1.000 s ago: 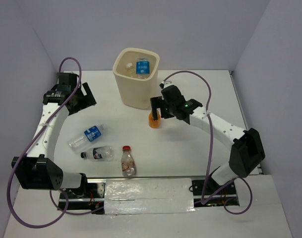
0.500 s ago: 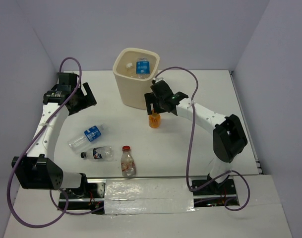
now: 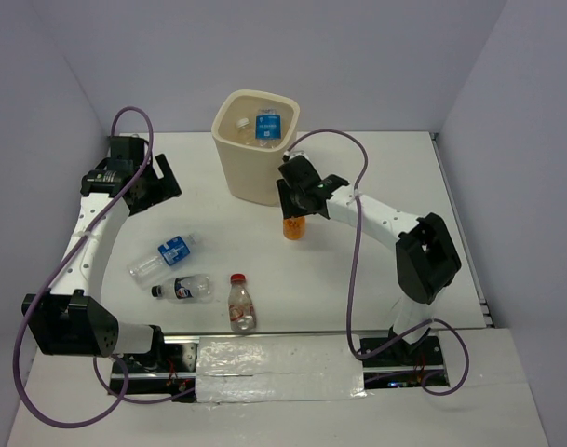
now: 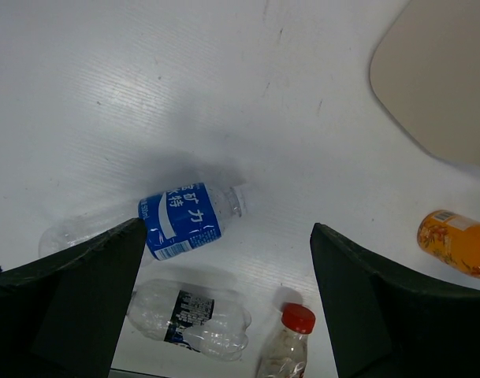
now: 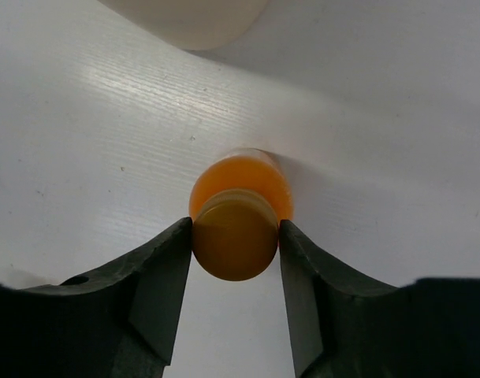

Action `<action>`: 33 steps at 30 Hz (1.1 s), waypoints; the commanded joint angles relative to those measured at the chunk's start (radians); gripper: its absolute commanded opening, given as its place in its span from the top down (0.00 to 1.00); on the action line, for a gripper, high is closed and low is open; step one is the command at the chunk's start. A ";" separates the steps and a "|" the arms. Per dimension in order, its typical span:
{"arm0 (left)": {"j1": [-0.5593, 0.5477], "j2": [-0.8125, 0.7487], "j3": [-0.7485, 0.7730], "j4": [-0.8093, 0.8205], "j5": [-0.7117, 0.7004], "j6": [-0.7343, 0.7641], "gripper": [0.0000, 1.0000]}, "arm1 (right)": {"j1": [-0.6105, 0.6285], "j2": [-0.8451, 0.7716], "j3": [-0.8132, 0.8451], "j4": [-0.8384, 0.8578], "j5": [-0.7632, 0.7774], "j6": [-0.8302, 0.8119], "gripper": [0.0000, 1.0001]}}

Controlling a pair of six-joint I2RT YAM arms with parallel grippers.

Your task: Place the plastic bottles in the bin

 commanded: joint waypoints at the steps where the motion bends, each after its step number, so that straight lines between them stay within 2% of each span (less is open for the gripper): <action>1: 0.001 -0.021 0.002 0.039 0.002 -0.015 0.01 | 0.011 -0.023 -0.009 -0.004 0.029 0.002 0.47; 6: 0.001 -0.021 0.002 0.030 -0.007 -0.012 0.02 | 0.013 -0.039 0.009 -0.026 0.040 0.008 0.58; 11: 0.001 -0.027 0.008 0.024 -0.018 -0.007 0.01 | 0.017 -0.168 0.106 -0.107 0.093 0.005 0.60; 12: 0.001 -0.027 0.012 0.022 -0.022 -0.003 0.01 | 0.017 -0.205 0.188 -0.137 0.128 -0.002 0.61; 14: 0.001 -0.026 0.017 0.021 -0.018 0.002 0.01 | 0.017 -0.225 0.225 -0.148 0.141 -0.015 0.61; 16: 0.001 -0.026 0.026 0.021 -0.018 0.002 0.01 | 0.017 -0.228 0.348 -0.171 0.155 -0.037 0.61; 17: 0.003 -0.023 0.028 0.018 -0.025 0.000 0.01 | 0.017 -0.216 0.441 -0.179 0.156 -0.045 0.61; 20: 0.001 -0.023 0.031 0.010 -0.039 0.000 0.01 | 0.019 -0.173 0.585 -0.191 0.172 -0.067 0.61; 28: 0.003 -0.038 0.015 -0.014 -0.067 0.000 0.01 | 0.013 0.095 1.018 -0.067 0.204 -0.096 0.61; 33: 0.003 -0.050 0.026 -0.028 -0.081 0.007 0.01 | 0.013 0.220 1.077 -0.006 0.190 -0.075 0.59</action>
